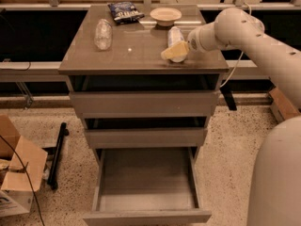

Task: Place blue plastic bottle into bottom drawer

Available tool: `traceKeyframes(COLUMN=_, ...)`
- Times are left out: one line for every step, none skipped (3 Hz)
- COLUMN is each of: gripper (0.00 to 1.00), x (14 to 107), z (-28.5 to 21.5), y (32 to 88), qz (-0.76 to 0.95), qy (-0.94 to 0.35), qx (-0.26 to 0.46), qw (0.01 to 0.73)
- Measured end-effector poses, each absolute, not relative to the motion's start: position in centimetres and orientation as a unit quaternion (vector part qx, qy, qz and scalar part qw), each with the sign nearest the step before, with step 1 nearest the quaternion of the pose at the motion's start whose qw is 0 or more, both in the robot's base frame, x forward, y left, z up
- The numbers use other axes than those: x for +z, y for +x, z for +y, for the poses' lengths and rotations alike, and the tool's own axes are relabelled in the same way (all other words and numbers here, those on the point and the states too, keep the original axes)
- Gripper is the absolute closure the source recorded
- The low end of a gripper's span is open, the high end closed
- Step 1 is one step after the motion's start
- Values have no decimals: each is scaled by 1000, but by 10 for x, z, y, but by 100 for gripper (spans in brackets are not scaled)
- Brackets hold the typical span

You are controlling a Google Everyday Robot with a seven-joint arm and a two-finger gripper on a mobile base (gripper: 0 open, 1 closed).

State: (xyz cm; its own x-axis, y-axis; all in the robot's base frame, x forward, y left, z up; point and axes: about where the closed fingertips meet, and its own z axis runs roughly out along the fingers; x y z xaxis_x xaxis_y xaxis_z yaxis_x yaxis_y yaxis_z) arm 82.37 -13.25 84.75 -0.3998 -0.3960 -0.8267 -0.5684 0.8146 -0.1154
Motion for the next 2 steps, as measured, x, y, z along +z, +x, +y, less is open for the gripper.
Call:
traceKeyframes(gripper=25, x=845, z=-146, y=829, qz=835, qy=-269, qx=88, qw=471)
traceKeyframes(gripper=50, x=836, z=-147, y=827, qz=840, qy=-267, qx=95, qw=463)
